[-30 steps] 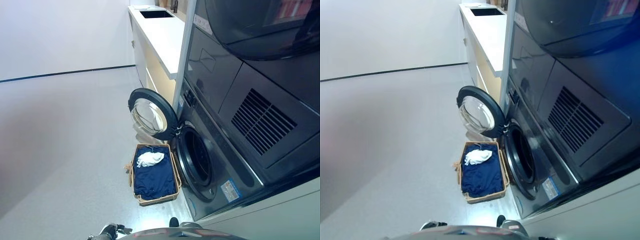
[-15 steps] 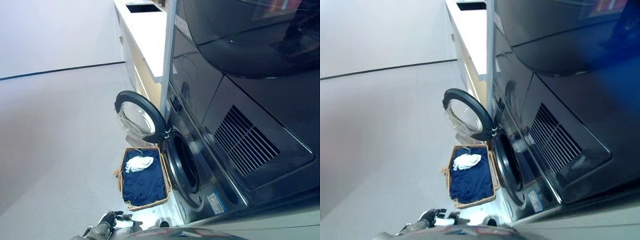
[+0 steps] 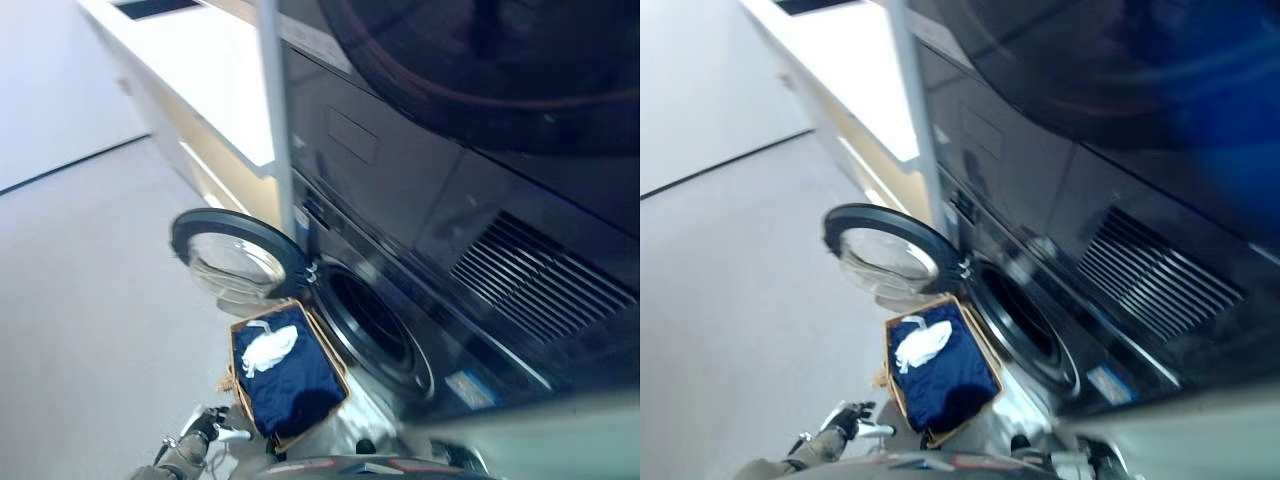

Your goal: Put the clothes in the basket into the washing machine.

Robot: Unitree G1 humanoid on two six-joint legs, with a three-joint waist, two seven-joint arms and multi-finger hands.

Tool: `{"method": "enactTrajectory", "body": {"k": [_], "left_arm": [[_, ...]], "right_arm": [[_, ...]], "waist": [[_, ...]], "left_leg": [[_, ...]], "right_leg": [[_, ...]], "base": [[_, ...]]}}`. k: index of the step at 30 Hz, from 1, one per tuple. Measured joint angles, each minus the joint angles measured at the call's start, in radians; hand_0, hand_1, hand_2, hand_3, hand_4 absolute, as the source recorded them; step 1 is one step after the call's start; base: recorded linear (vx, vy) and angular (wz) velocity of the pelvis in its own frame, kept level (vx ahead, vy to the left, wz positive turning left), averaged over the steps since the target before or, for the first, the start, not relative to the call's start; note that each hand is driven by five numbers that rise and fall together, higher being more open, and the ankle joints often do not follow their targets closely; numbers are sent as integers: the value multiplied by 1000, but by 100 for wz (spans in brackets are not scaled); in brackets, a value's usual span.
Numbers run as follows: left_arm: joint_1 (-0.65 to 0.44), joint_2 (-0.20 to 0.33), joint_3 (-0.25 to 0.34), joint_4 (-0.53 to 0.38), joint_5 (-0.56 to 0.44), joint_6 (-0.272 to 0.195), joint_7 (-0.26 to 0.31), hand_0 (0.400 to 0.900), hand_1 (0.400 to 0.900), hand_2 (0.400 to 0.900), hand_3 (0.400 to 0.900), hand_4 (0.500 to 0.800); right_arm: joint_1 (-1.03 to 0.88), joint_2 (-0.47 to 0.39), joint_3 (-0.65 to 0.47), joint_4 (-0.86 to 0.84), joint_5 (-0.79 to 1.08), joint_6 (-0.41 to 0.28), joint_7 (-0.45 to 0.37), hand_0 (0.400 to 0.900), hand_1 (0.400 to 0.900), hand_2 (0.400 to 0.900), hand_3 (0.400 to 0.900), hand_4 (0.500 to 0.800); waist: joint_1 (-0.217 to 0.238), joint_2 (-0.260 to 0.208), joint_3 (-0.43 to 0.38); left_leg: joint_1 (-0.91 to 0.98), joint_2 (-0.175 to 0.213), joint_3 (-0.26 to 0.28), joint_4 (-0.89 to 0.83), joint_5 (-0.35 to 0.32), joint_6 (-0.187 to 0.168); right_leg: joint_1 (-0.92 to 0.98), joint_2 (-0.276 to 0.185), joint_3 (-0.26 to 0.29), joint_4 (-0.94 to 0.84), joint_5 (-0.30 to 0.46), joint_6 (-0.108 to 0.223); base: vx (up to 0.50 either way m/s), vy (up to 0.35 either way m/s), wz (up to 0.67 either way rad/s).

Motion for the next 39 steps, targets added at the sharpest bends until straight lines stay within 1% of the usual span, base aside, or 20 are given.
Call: {"method": "enactTrajectory", "body": {"k": [1, 2, 3, 4, 6, 7, 8, 9, 10, 13, 14, 16, 18, 19, 22, 25, 29, 33, 36, 39], "left_arm": [[-26, 17, 8, -2, 0, 0, 17, 900, 900, 900, 900, 800], [-60, 32, 7, 2, 2, 2, 37, 900, 900, 900, 900, 800], [-110, 42, 5, 7, 6, 0, 58, 900, 900, 900, 900, 800], [-145, 58, 6, 4, 6, -5, 76, 900, 900, 900, 900, 800], [-236, 93, 5, -5, 5, -19, 116, 900, 900, 900, 900, 800], [-274, 112, -1, -7, 5, -19, 133, 900, 900, 900, 900, 800], [-311, 137, -15, -10, 5, -17, 153, 900, 900, 900, 900, 800], [-340, 154, -14, -9, 5, -11, 174, 900, 900, 900, 900, 800], [-369, 169, -14, -7, 5, -3, 190, 900, 900, 900, 900, 800], [-440, 168, -21, -1, 6, 6, 225, 900, 900, 900, 900, 800], [-469, 168, -44, -1, 6, 6, 239, 900, 900, 900, 900, 800], [-534, 173, -56, -2, 9, 7, 272, 900, 900, 900, 900, 800], [-605, 190, -85, 2, 13, 26, 307, 900, 900, 900, 900, 800], [-640, 202, -87, 1, 18, 28, 325, 900, 900, 900, 900, 800], [-721, 212, -112, 4, 40, 42, 362, 900, 900, 900, 900, 800], [-791, 223, -157, 9, 62, 47, 403, 900, 900, 900, 900, 800], [-842, 231, -175, 8, 89, 56, 449, 900, 900, 900, 900, 800], [-861, 246, -215, 19, 106, 76, 487, 900, 900, 900, 900, 800], [-894, 259, -232, 24, 105, 92, 499, 900, 900, 900, 900, 800], [-940, 266, -241, 25, 105, 92, 499, 900, 900, 900, 900, 800]], "right_arm": [[-30, -2, 24, -23, -11, -7, 0, 900, 900, 900, 900, 800], [-52, 0, 42, -35, -13, -11, -2, 900, 900, 900, 900, 800], [-60, 1, 48, -39, -13, -13, -6, 900, 900, 900, 900, 800], [-62, 2, 65, -37, -12, -9, -5, 900, 900, 900, 900, 800], [-77, 2, 80, -31, 7, -9, -8, 900, 900, 900, 900, 800], [-84, 4, 87, -31, 7, -8, -19, 900, 900, 900, 900, 800], [-112, 0, 100, -31, 9, -7, -30, 900, 900, 900, 900, 800], [-148, -6, 108, -32, 9, -10, -44, 900, 900, 900, 900, 800], [-186, -11, 109, -34, 11, -12, -55, 900, 900, 900, 900, 800], [-218, -10, 114, -41, 19, -11, -69, 900, 900, 900, 900, 800], [-219, -8, 114, -43, 21, -12, -69, 900, 900, 900, 900, 800], [-231, -6, 120, -58, 28, -14, -73, 900, 900, 900, 900, 800], [-248, -4, 137, -85, 29, -18, -81, 900, 900, 900, 900, 800], [-261, -4, 146, -99, 29, -22, -88, 900, 900, 900, 900, 800], [-279, -2, 156, -138, 30, -24, -98, 900, 900, 900, 900, 800], [-289, -2, 171, -180, 40, -40, -116, 900, 900, 900, 900, 800], [-293, -1, 183, -227, 48, -55, -128, 900, 900, 900, 900, 800], [-303, 0, 192, -236, 49, -61, -141, 900, 900, 900, 900, 800], [-313, -6, 191, -257, 49, -64, -150, 900, 900, 900, 900, 800], [-316, -19, 190, -315, 53, -63, -156, 900, 900, 900, 900, 800]], "waist": [[11, -4, 14], [4, -23, 39], [4, -35, 58], [8, -47, 76], [2, -69, 94], [-5, -101, 99], [-6, -115, 120], [-4, -114, 140], [-9, -114, 168], [-24, -115, 197], [-26, -116, 199], [-36, -122, 212], [-49, -129, 222], [-58, -132, 234], [-82, -138, 248], [-97, -140, 260], [-105, -138, 265], [-112, -135, 272], [-114, -133, 273], [-123, -128, 275]], "left_leg": [[-38, 7, -12, 36, -24, -16], [-79, 7, -4, 85, -38, -11], [-124, 13, -15, 123, -54, -5], [-160, 24, -18, 145, -54, -4], [-256, 62, -8, 163, -24, -16], [-286, 51, -14, 171, -10, -26], [-328, 48, -34, 186, -5, -32], [-360, 54, -61, 190, 4, -40], [-379, 62, -68, 187, 15, -42], [-414, 57, -68, 175, 34, -40], [-431, 55, -71, 179, 34, -38], [-464, 49, -75, 186, 36, -35], [-510, 48, -78, 201, 35, -32], [-528, 47, -80, 211, 35, -31], [-569, 43, -80, 223, 32, -25], [-609, 40, -81, 234, 30, -22], [-663, 40, -80, 248, 28, -20], [-696, 39, -79, 259, 27, -18], [-742, 38, -76, 272, 27, -17], [-796, 35, -78, 290, 31, -12]], "right_leg": [[-40, -4, -53, -2, 17, -2], [-53, -12, -62, -20, 17, 0], [-72, -15, -83, -11, 18, 1], [-103, -14, -85, 40, 7, 1], [-188, -19, -85, 206, -85, -2], [-195, -33, -80, 193, -106, 15], [-200, -30, -79, 141, -106, 30], [-222, -17, -81, 116, -82, 24], [-231, -10, -82, 89, -55, 24], [-249, -12, -82, 46, -15, 24], [-261, -13, -84, 46, -15, 25], [-290, -13, -87, 50, -11, 30], [-329, -14, -86, 53, -4, 34], [-344, -15, -86, 52, 0, 35], [-375, -21, -87, 52, 2, 37], [-414, -25, -85, 59, 3, 38], [-469, -26, -83, 73, 3, 38], [-509, -29, -83, 92, 3, 38], [-559, -30, -77, 108, 3, 38], [-618, -33, -73, 133, 3, 38]], "base": [[-171, -14, -23], [-164, 12, -1], [-206, 23, 13], [-191, 50, 15], [-195, 72, 11], [-197, 71, 6], [-138, 69, 4], [-103, 67, 1], [-84, 65, 1], [-109, 53, 4], [-100, 26, 0], [-114, 19, -1], [-98, 6, 0], [-67, 8, 0], [-54, 14, 1], [-47, 13, -3], [0, 0, 0], [2, 11, -4], [-8, 11, -4], [-19, 15, -4]]}}
